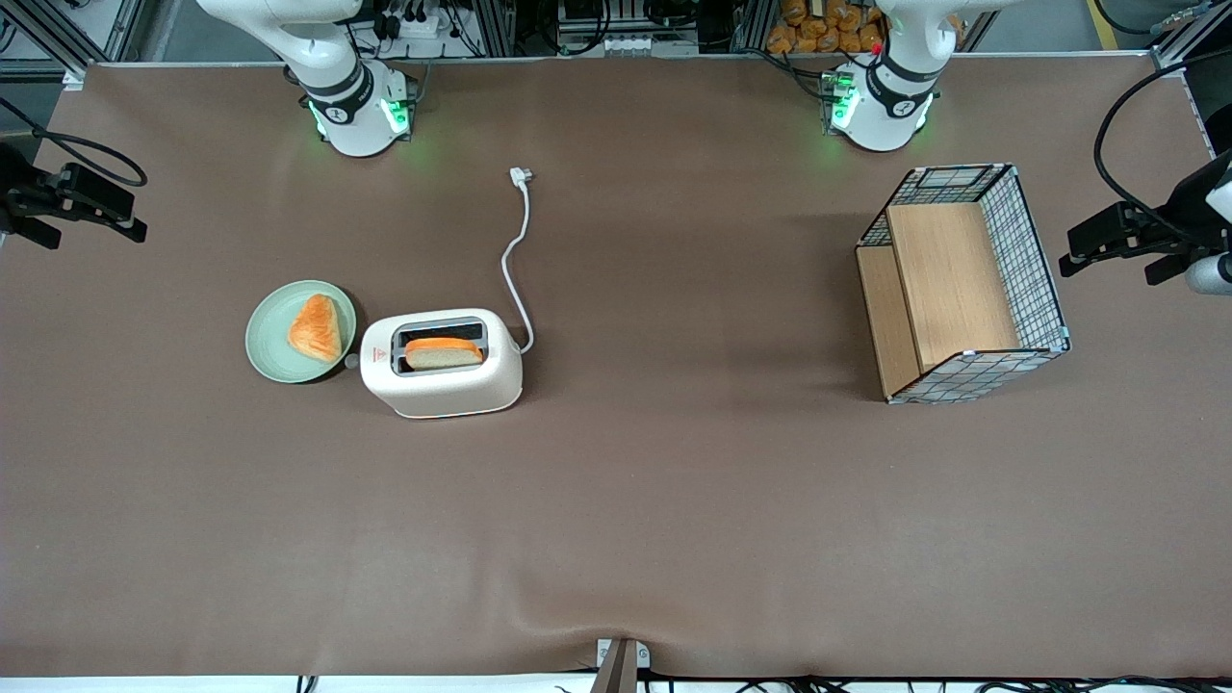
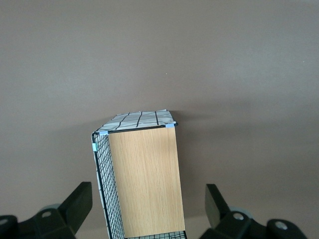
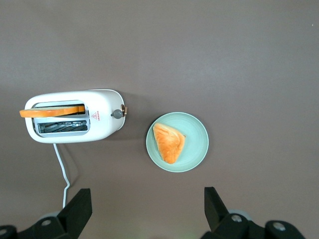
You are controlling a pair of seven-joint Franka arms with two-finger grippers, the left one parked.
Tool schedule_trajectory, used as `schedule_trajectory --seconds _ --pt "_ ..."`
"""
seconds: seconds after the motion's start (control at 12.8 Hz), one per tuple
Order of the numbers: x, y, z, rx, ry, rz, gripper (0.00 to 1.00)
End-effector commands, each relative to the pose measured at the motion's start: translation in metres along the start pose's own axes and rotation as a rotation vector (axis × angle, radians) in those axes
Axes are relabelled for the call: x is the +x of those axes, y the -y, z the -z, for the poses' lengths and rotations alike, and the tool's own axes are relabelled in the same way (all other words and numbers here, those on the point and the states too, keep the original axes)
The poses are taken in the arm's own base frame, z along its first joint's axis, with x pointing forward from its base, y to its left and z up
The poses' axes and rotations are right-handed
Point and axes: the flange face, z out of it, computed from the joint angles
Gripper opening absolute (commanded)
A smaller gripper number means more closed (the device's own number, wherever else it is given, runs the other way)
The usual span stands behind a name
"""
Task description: Press toaster button with right arm
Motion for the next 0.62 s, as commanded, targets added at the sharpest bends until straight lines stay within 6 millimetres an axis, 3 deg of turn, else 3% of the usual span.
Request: schedule_trajectory --seconds 0.0,0.55 --pt "-0.0049 0.0026 0.0059 0.007 0.014 0.016 1.00" --pt "-0.0045 0.0012 0.0088 0.007 0.016 -0.014 1.00"
